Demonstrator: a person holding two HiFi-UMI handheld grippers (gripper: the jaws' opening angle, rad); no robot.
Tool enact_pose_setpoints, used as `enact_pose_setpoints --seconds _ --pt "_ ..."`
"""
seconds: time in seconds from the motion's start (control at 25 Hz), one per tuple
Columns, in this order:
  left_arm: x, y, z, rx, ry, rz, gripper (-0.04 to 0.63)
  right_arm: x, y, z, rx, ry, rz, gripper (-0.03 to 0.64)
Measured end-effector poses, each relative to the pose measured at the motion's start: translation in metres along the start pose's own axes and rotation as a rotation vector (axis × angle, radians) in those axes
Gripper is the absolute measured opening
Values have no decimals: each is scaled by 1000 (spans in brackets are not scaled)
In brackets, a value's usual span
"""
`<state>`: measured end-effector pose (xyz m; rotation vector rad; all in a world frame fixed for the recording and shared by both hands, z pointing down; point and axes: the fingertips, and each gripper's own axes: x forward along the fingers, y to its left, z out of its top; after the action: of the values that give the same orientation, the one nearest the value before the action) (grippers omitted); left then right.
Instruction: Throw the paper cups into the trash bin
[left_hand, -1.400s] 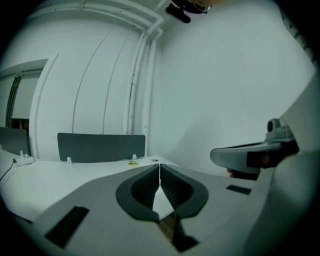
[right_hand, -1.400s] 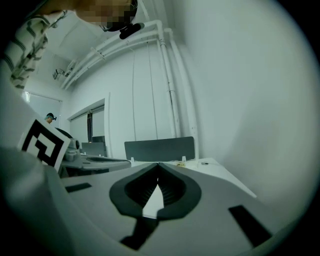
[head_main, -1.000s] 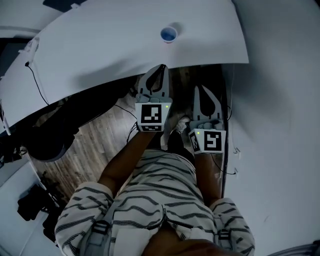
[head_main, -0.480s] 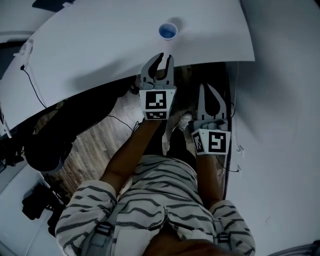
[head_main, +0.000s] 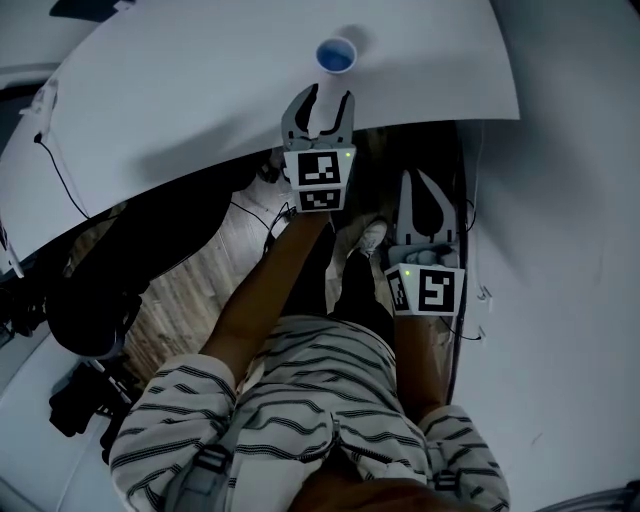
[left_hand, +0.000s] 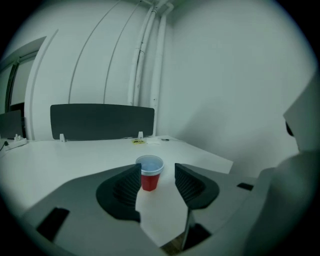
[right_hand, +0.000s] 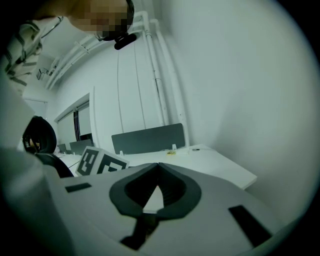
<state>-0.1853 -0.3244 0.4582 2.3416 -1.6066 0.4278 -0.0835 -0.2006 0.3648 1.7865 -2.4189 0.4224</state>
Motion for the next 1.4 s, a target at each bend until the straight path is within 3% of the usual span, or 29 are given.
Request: enact_pose_setpoints --seconds 0.32,0.56,0.92,1.4 --pt "31 10 -21 13 47 23 263 5 -4 -7 -4 9 -11 9" --pt "50 14 -35 45 78 32 278 4 -1 -15 -3 21 -7 9" --pt "74 21 -41 31 97 63 303 2 -1 -19 -45 31 -20 9" --pt "99 29 -45 25 99 44 314 6 -7 -26 -36 42 -29 10"
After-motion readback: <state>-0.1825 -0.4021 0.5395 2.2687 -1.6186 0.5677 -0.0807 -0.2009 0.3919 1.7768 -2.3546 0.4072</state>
